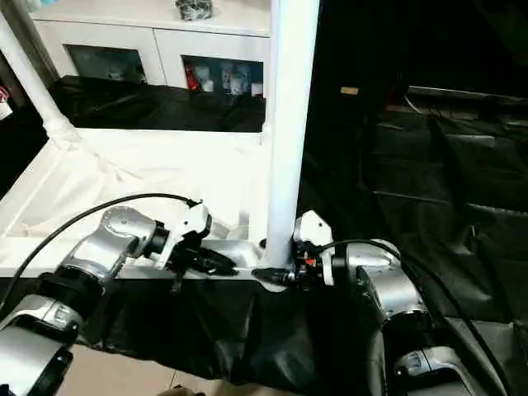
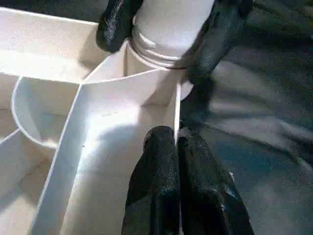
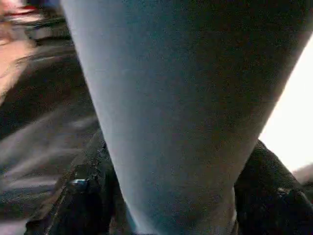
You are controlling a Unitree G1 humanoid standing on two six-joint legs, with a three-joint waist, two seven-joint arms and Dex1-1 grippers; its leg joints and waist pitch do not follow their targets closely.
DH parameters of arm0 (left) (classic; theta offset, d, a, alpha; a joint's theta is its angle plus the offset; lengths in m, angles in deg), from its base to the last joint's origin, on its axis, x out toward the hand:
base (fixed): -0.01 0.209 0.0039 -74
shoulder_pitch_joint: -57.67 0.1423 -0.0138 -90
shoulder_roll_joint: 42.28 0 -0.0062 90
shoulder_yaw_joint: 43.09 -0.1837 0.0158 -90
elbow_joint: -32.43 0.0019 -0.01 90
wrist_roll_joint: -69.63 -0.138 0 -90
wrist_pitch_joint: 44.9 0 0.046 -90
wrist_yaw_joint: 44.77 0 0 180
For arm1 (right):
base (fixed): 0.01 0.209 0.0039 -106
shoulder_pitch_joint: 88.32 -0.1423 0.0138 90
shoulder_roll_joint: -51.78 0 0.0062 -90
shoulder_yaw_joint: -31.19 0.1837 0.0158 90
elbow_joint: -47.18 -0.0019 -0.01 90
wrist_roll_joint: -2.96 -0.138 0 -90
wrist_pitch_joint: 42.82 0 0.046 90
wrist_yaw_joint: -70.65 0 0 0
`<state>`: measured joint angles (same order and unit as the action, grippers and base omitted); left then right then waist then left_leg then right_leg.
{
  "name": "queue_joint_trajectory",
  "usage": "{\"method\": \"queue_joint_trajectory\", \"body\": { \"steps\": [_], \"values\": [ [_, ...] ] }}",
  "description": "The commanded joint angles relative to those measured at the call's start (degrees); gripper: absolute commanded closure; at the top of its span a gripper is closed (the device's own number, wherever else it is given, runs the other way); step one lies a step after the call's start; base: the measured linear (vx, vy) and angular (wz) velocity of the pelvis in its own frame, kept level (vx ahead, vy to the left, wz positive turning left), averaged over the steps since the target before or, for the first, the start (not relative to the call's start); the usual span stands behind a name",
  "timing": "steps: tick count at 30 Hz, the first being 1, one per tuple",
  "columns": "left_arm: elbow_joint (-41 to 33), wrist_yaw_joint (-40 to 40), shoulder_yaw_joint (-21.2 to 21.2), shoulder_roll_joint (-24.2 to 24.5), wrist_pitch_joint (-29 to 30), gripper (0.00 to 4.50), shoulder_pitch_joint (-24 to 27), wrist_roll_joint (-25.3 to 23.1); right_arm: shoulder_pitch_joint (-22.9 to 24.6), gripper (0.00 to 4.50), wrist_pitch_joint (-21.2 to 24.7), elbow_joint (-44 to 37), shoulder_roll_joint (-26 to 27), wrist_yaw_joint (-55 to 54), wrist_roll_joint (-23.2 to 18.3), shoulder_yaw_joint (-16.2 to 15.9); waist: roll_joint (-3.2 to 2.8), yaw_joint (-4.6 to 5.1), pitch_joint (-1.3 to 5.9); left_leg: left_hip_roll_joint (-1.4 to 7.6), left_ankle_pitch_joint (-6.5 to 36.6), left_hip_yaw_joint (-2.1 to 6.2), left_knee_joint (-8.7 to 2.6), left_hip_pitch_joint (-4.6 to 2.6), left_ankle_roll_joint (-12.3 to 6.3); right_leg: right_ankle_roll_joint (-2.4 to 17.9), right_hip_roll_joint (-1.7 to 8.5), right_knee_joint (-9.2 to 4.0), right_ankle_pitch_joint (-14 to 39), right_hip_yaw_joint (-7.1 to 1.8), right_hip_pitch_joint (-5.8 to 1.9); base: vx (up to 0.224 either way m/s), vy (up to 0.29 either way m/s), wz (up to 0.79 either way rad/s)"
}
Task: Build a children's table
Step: Rotate leg to tighten
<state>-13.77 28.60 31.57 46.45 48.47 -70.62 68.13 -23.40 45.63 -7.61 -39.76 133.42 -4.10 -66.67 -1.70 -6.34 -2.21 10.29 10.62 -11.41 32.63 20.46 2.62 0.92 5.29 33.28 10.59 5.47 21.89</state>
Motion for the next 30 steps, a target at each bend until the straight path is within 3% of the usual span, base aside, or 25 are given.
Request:
{"method": "queue_joint_trajectory", "body": {
  "steps": [1, 2, 5, 10, 13, 16, 18, 20, 25, 30],
  "values": [
    [0.90, -7.89, 1.42, -4.90, -0.99, 4.50, -2.64, 0.46, -1.08, 1.84, 1.70, 5.89, 4.67, -9.51, 2.92, -1.44, 0.45, 0.15, 2.87, 3.73, 13.76, 1.60, -3.88, -0.72, -2.48, 12.91, 4.67, -3.98, 15.81, -3.16, -2.22, 0.000, 0.000, 0.00],
    [1.86, -11.22, 1.84, -6.12, -0.92, 4.50, -3.29, -0.04, -2.36, 1.84, 1.61, 8.37, 6.02, -14.54, 3.63, -0.54, 0.23, 0.82, 2.70, 3.52, 15.37, 1.85, -4.06, -0.77, -0.86, 12.14, 4.72, -4.28, 19.00, -3.11, -2.05, 0.000, 0.000, 0.00],
    [3.32, -18.14, 2.65, -9.08, 0.17, 4.50, -4.53, -0.76, -4.89, 1.84, 1.14, 12.95, 8.84, -23.74, 3.95, 1.54, 0.29, 1.58, 2.65, 3.35, 17.25, 2.00, -4.16, -0.98, -0.03, 10.50, 4.66, -4.95, 22.64, -3.04, -1.95, 0.000, 0.000, 0.00],
    [5.42, -30.43, 4.29, -14.10, 0.74, 4.50, -6.27, -1.83, -8.45, 1.84, 1.91, 18.51, 13.43, -38.47, 3.48, 5.87, 0.34, 1.56, 2.98, 3.23, 13.69, 1.70, -3.86, -0.69, -1.64, 11.36, 4.49, -4.48, 16.91, -3.21, -1.99, 0.000, 0.000, 0.00],
    [5.88, -31.51, 4.26, -15.78, -0.38, 4.50, -6.40, -1.93, -9.21, 1.84, 0.41, 20.21, 15.04, -39.97, 4.31, 5.65, 0.30, 1.38, 3.20, 3.23, 11.82, 1.66, -3.69, -0.48, -2.64, 11.80, 4.46, -4.13, 13.42, -3.12, -2.24, 0.000, 0.000, 0.00],
    [5.83, -31.19, 3.90, -16.26, -0.77, 4.50, -6.26, -2.09, -9.71, 1.84, -1.24, 21.43, 15.84, -38.97, 3.37, 6.65, 0.33, 1.38, 3.28, 3.21, 10.61, 1.57, -3.55, -0.31, -4.02, 12.73, 4.35, -3.71, 9.89, -3.06, -2.35, 0.000, 0.000, 0.00],
    [4.96, -29.23, 3.36, -15.86, -1.03, 4.50, -5.69, -2.01, -9.91, 1.28, -1.61, 21.44, 15.72, -37.57, 1.63, 8.28, 0.27, 1.35, 3.21, 3.22, 10.88, 1.52, -3.54, -0.35, -4.54, 13.08, 4.42, -3.79, 9.98, -3.08, -2.37, 0.000, 0.000, 0.00],
    [4.06, -26.65, 2.73, -15.26, -1.36, 4.50, -4.98, -1.62, -10.13, 1.15, -2.27, 21.74, 15.10, -36.31, 1.63, 8.49, 0.28, 1.36, 3.16, 3.27, 11.68, 1.55, -3.62, -0.35, -4.56, 13.00, 4.44, -3.93, 11.39, -3.05, -2.40, 0.000, 0.000, 0.00],
    [1.84, -22.02, 1.71, -13.56, -1.14, 4.50, -3.27, -1.07, -9.15, 0.69, -5.49, 20.44, 12.20, -30.92, 3.62, 5.89, 0.26, 1.34, 3.22, 3.41, 10.96, 1.51, -3.54, -0.24, -4.91, 13.70, 4.39, -3.58, 9.18, -3.02, -2.48, 0.000, 0.000, 0.00],
    [0.93, -16.51, 1.17, -10.41, -1.56, 4.50, -2.39, -0.85, -5.67, 0.69, -6.54, 14.48, 8.05, -16.24, 2.77, 2.93, 0.29, 0.72, 3.21, 3.51, 9.92, 1.36, -3.33, -0.06, -6.71, 13.61, 4.25, -3.44, 8.57, -2.86, -2.70, 0.000, 0.000, 0.00]
  ]
}}
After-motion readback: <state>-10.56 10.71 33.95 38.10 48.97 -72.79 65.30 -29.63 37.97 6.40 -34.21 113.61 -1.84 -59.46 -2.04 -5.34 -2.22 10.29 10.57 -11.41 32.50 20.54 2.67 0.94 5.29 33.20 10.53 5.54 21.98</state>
